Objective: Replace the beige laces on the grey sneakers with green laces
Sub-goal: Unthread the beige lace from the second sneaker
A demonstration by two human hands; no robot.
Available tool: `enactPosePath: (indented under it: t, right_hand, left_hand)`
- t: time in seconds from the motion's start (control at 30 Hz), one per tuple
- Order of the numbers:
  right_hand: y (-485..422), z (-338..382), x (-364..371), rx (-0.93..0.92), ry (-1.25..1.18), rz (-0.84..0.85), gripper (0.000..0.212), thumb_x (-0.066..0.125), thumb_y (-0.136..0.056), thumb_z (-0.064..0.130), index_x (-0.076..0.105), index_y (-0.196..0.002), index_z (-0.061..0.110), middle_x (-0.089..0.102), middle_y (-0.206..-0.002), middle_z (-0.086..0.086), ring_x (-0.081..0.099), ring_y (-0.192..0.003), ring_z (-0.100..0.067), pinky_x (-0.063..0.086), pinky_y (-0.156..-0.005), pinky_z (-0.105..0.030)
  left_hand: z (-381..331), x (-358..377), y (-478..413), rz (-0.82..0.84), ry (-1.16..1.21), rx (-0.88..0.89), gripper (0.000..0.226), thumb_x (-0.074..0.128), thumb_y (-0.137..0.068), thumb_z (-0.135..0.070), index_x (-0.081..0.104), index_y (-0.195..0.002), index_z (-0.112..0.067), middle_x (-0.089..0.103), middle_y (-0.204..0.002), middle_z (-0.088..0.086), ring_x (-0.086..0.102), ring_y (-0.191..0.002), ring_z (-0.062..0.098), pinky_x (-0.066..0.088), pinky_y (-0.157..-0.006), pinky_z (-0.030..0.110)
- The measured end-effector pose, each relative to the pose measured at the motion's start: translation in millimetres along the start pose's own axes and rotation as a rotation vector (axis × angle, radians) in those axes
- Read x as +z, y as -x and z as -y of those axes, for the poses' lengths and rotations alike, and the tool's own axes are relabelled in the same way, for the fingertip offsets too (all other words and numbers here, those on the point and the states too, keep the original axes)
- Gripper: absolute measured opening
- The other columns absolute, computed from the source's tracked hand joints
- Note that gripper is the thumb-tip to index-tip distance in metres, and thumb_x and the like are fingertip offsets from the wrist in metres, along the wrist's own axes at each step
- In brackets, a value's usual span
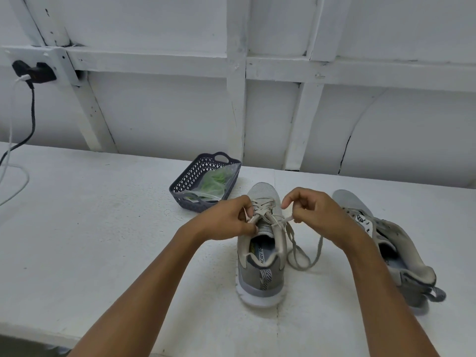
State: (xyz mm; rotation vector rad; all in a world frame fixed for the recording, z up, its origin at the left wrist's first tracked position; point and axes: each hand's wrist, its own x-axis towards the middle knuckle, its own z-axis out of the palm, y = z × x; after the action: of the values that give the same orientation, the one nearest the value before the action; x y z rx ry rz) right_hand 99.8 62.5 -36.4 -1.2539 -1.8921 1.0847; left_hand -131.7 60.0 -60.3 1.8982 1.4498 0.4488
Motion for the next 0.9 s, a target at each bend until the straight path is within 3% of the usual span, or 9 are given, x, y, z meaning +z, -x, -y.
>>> enactPosePath:
  t: [0.13, 0.27, 0.37, 0.5, 0.67, 0.77, 0.83, 0.9]
  right_hand:
    - [2, -4, -1, 0.116, 0.222, 0.016, 0.005, 0.068, -0.086, 0.019, 0.065, -0.081, 0.021, 0.054, -0.061, 0.008, 0.046, -0.055, -0.005, 0.041, -0.063, -0.026]
    - [5, -2, 13, 0.151, 0.297, 0.014, 0.035, 0.076, -0.078, 0.050, 0.063, -0.075, 0.017, 0.055, -0.060, 0.011, 0.045, -0.054, -0.003, 0.036, -0.055, -0.021]
    - [6, 1, 20, 0.141, 0.411, 0.002, 0.032, 0.070, -0.083, 0.047, 0.062, -0.072, 0.018, 0.059, -0.064, 0.009, 0.050, -0.060, -0.007, 0.036, -0.055, -0.023]
    - [6, 5, 22, 0.137, 0.490, 0.009, 0.030, 0.061, -0.091, 0.038, 0.057, -0.068, 0.018, 0.058, -0.064, 0.005, 0.051, -0.063, -0.011, 0.033, -0.053, -0.024]
    - [5, 7, 22, 0.134, 0.486, 0.026, 0.032, 0.058, -0.093, 0.033, 0.061, -0.075, 0.007, 0.057, -0.065, 0.002, 0.046, -0.058, -0.009, 0.031, -0.048, -0.017]
    - [6, 8, 23, 0.132, 0.494, 0.041, 0.031, 0.056, -0.094, 0.031, 0.060, -0.076, 0.006, 0.057, -0.066, 0.001, 0.044, -0.057, -0.009, 0.035, -0.049, -0.011]
    - [5, 8, 22, 0.140, 0.491, 0.059, 0.030, 0.056, -0.094, 0.029, 0.057, -0.071, 0.010, 0.055, -0.065, 0.000, 0.044, -0.056, -0.010, 0.032, -0.047, -0.016]
    - [3, 7, 21, 0.146, 0.481, 0.077, 0.031, 0.055, -0.093, 0.028, 0.053, -0.067, 0.013, 0.055, -0.065, -0.001, 0.044, -0.057, -0.012, 0.030, -0.051, -0.022]
  left_hand:
    - [-5, 5, -1, -0.138, -0.101, 0.144, 0.025, 0.072, -0.086, -0.033, 0.056, -0.104, -0.030, 0.060, -0.091, -0.008, 0.051, -0.068, 0.003, 0.041, -0.062, 0.024]
    - [-10, 12, -9, -0.240, -0.307, 0.285, 0.020, 0.071, -0.084, -0.038, 0.064, -0.100, -0.030, 0.053, -0.102, -0.011, 0.048, -0.078, 0.004, 0.045, -0.068, 0.029]
    - [-10, 17, -11, -0.293, -0.368, 0.333, 0.016, 0.072, -0.084, -0.038, 0.070, -0.092, -0.024, 0.050, -0.101, -0.011, 0.045, -0.089, 0.009, 0.047, -0.073, 0.033]
    - [-9, 23, -10, -0.424, -0.328, 0.416, 0.014, 0.073, -0.084, -0.031, 0.070, -0.081, -0.017, 0.058, -0.097, -0.005, 0.047, -0.089, 0.011, 0.048, -0.070, 0.036]
    - [-3, 23, -8, -0.690, -0.275, 0.229, 0.016, 0.069, -0.086, -0.026, 0.059, -0.078, -0.015, 0.058, -0.097, 0.000, 0.049, -0.095, 0.014, 0.038, -0.069, 0.029]
    - [-3, 24, -8, -0.682, -0.292, 0.144, 0.011, 0.063, -0.088, -0.025, 0.059, -0.088, -0.016, 0.057, -0.103, 0.001, 0.050, -0.101, 0.018, 0.038, -0.071, 0.029]
    - [-7, 24, -7, -0.605, -0.263, 0.231, 0.016, 0.060, -0.086, -0.022, 0.062, -0.100, -0.015, 0.057, -0.109, 0.000, 0.050, -0.106, 0.019, 0.042, -0.075, 0.032]
    - [-10, 24, -8, -0.484, -0.326, 0.347, 0.022, 0.058, -0.082, -0.028, 0.067, -0.099, -0.018, 0.060, -0.110, -0.001, 0.050, -0.108, 0.020, 0.047, -0.083, 0.040]
